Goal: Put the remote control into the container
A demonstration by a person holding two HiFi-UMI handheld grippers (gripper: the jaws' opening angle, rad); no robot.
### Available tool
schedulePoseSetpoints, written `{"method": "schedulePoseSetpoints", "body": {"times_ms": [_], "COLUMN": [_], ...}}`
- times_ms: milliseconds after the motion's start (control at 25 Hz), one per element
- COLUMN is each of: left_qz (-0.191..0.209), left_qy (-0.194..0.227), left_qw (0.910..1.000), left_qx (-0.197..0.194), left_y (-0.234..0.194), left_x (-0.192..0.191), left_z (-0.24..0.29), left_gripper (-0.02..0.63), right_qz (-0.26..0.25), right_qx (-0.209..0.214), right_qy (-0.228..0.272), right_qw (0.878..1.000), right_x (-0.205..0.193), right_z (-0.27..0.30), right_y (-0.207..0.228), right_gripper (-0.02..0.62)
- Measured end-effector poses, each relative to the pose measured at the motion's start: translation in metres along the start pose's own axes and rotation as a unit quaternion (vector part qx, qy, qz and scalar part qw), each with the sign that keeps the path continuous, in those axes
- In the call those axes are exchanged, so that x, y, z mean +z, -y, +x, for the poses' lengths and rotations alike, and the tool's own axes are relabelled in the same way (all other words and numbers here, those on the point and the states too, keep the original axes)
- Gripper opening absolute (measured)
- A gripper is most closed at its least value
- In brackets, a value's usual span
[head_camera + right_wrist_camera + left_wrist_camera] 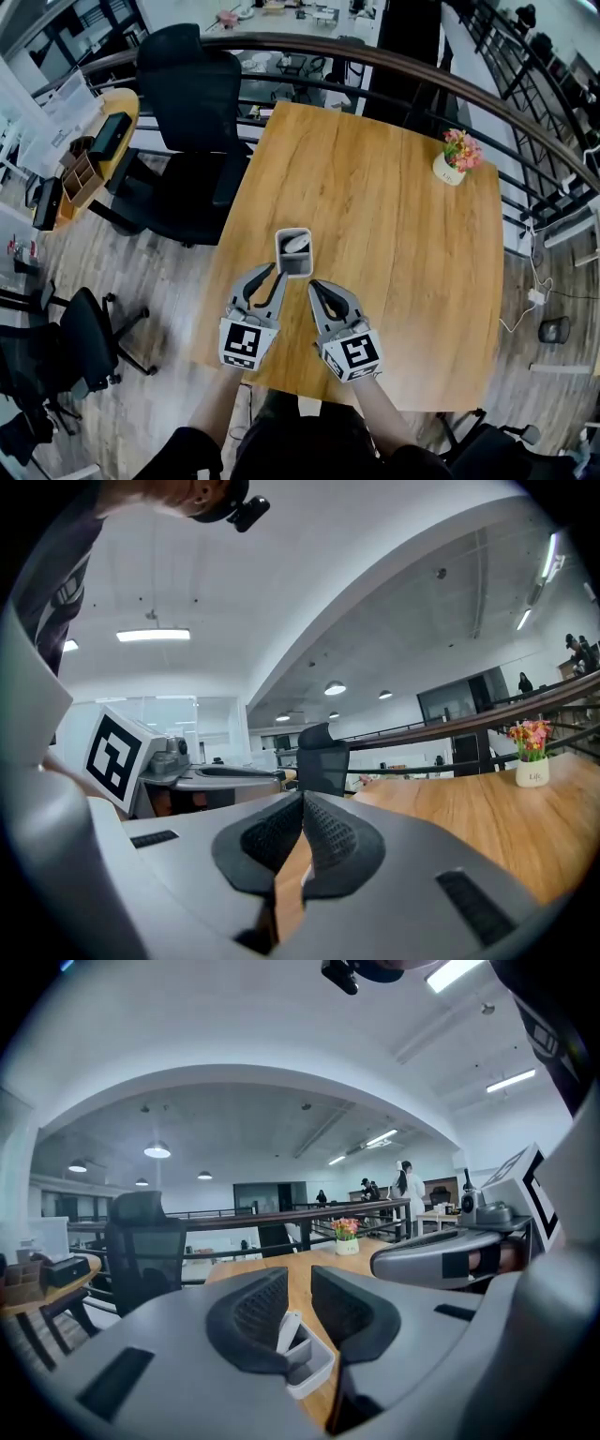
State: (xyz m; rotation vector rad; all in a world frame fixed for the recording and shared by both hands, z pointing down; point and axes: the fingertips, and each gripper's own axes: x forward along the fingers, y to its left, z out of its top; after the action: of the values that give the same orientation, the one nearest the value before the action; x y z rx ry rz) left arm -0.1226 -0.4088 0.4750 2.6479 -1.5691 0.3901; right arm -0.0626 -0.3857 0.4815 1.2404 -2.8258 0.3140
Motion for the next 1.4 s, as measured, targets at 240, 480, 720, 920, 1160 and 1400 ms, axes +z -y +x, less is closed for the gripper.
{"method": "schedulePoseSetpoints", "body": {"times_ms": [240,480,720,920,1160,1400], "left_qz": [-0.008,-0.027,-0.016,-0.008,-0.009,-0.006], "left_qy": [0.037,0.052,0.078,0.078,0.089,0.088], "left_qw": [0.9991,0.9975,0.9959,0.9961,0.9951,0.9954], "left_qx": [0.021,0.039,0.044,0.040,0.041,0.036], "left_y": [0.017,0.029,0.042,0.046,0.045,0.044], "left_x": [0.035,0.047,0.062,0.067,0.068,0.067], "left_z": [-0.047,-0.082,-0.099,-0.102,-0.102,-0.099], "left_gripper": [0.042,0.026,0.023,0.021,0.022,0.021], "right_qz": [-0.015,-0.021,-0.030,-0.045,-0.043,-0.043], "right_qx": [0.014,0.026,0.033,0.035,0.031,0.026], "right_qy": [0.018,0.027,0.039,0.038,0.033,0.029], "right_qw": [1.000,0.999,0.998,0.998,0.998,0.998], "right_x": [0.031,0.050,0.062,0.066,0.065,0.064], "right_z": [-0.025,-0.044,-0.056,-0.057,-0.055,-0.051], "right_y": [-0.029,-0.057,-0.070,-0.072,-0.069,-0.065], "right_gripper": [0.018,0.018,0.018,0.018,0.018,0.018]}}
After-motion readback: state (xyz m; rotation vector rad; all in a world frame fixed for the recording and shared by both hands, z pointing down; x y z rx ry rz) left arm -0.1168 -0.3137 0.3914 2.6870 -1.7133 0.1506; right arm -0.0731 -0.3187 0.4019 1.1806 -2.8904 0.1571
